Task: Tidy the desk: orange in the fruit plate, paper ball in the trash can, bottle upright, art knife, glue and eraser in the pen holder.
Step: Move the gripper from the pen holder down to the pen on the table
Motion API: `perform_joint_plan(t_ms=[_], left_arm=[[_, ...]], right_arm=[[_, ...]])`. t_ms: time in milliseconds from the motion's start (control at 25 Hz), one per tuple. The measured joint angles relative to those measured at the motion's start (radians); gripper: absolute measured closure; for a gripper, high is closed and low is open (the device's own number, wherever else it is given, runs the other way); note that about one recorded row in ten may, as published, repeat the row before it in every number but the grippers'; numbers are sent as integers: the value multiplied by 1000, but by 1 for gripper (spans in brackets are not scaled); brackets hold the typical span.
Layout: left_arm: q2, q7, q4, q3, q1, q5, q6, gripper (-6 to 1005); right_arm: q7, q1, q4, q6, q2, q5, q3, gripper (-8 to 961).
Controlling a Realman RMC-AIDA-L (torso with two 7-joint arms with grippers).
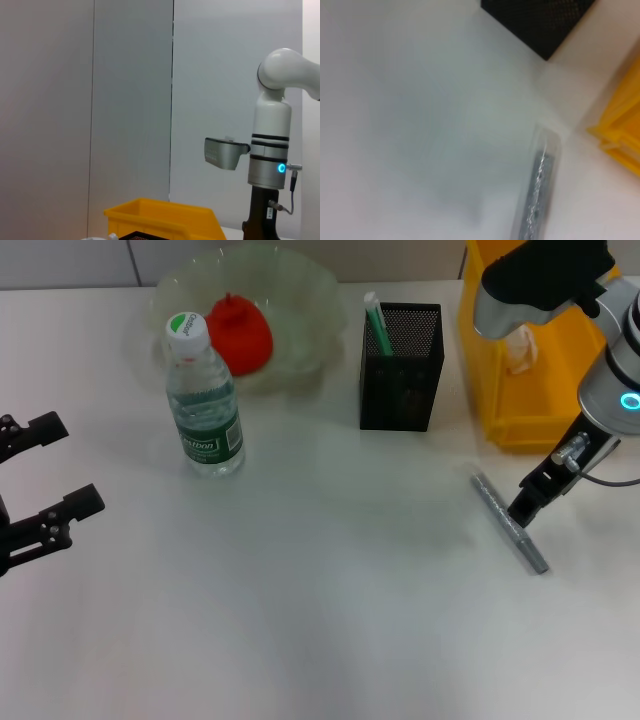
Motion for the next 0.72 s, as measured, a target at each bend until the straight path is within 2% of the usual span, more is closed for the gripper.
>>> perform_joint_plan(t_ms=[640,720], left_arm=[[-6,-1,0,8,-10,1,-14,186],[-6,-1,0,8,-10,1,-14,187]], right_arm=[[-4,0,174,207,-2,54,6,385],[-5,5,188,216,-2,54,4,413]])
